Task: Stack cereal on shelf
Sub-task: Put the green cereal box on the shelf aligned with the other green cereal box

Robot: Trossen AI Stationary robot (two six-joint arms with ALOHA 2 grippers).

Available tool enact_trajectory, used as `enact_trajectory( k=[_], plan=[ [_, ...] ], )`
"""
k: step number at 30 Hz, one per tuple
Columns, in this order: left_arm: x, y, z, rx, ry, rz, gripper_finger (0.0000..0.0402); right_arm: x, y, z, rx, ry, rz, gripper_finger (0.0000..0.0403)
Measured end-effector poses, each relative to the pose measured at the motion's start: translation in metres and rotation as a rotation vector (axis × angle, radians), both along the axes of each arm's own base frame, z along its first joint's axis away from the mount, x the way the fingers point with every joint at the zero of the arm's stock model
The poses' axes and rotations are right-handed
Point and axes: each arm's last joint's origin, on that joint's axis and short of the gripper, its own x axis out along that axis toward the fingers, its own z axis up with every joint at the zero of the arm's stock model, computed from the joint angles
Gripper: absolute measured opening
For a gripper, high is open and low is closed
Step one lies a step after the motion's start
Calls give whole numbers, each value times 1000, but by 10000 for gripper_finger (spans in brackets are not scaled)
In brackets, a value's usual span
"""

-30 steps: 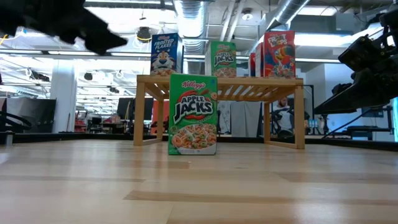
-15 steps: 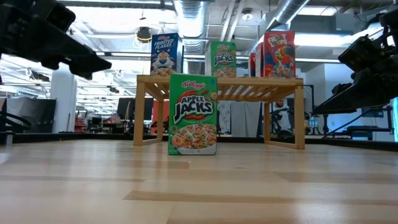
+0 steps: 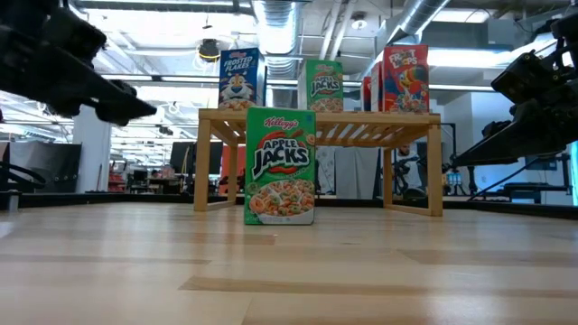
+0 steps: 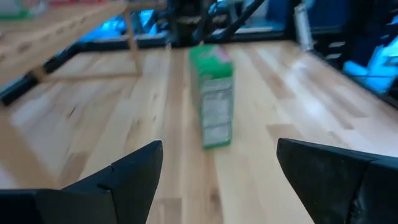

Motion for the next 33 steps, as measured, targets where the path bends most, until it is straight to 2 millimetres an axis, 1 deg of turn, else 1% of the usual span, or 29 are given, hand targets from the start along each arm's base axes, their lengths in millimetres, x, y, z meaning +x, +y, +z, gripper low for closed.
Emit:
enact_trajectory(
  k=[4,11,15,18,22,33],
  plan=[
    [-1,-2,7,26,-71,-64,307,0,0,0,0,0,0,250],
    [-8,0,13,50,-134,-64,307,0,0,0,0,0,0,250],
    [-13,2,11,34,-119,-20,307,0,0,0,0,0,0,250],
    [-15,4,8,-18,-98,26,307,0,0,0,0,-1,-1,250],
    [-16,4,7,-54,-86,26,307,0,0,0,0,0,0,250],
    [-16,4,6,-6,-81,22,307,0,0,0,0,-1,0,250]
  ],
)
